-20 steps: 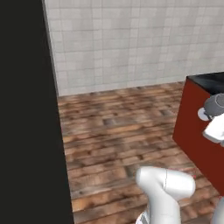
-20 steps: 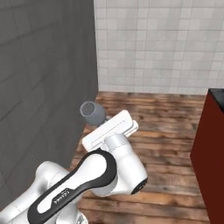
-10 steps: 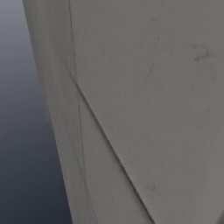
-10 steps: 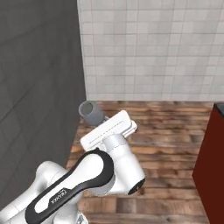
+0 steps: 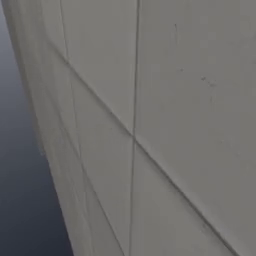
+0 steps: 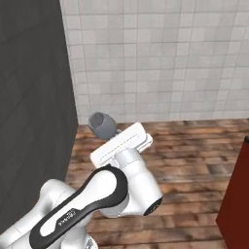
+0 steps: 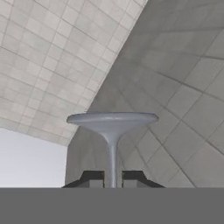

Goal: Retrieve the wine glasses from the counter and place one next to each plate.

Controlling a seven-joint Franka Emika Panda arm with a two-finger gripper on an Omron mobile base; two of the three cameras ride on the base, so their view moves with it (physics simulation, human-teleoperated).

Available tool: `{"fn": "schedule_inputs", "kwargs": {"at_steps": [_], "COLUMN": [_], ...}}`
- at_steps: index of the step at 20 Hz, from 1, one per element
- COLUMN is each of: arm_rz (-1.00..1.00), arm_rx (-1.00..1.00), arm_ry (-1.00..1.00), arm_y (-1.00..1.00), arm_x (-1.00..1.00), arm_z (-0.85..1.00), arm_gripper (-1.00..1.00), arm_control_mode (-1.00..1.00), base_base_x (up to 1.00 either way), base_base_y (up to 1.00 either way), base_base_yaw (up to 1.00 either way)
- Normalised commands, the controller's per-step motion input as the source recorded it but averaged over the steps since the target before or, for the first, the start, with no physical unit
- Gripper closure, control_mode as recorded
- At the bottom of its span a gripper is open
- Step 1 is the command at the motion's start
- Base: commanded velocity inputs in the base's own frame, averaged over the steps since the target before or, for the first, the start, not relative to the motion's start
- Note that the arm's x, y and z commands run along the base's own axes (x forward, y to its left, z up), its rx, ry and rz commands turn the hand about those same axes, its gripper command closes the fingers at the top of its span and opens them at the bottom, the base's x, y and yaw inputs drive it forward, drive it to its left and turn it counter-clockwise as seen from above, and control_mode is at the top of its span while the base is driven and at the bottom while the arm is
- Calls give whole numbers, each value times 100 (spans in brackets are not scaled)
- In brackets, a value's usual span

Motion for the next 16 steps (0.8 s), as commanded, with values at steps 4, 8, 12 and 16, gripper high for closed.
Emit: {"fn": "schedule_inputs", "kwargs": {"at_steps": [4, 8, 12, 16], "arm_rz": [0, 0, 0, 0], "arm_rx": [0, 0, 0, 0], "arm_ry": [0, 0, 0, 0], "arm_y": [0, 0, 0, 0], "arm_x": [0, 0, 0, 0], "arm_z": [0, 0, 0, 0], "arm_gripper": [100, 100, 100, 100], "arm_control_mode": [100, 100, 100, 100], "base_base_x": [100, 100, 100, 100], "base_base_y": [54, 56, 63, 65], "base_base_yaw": [-27, -29, -30, -33]}}
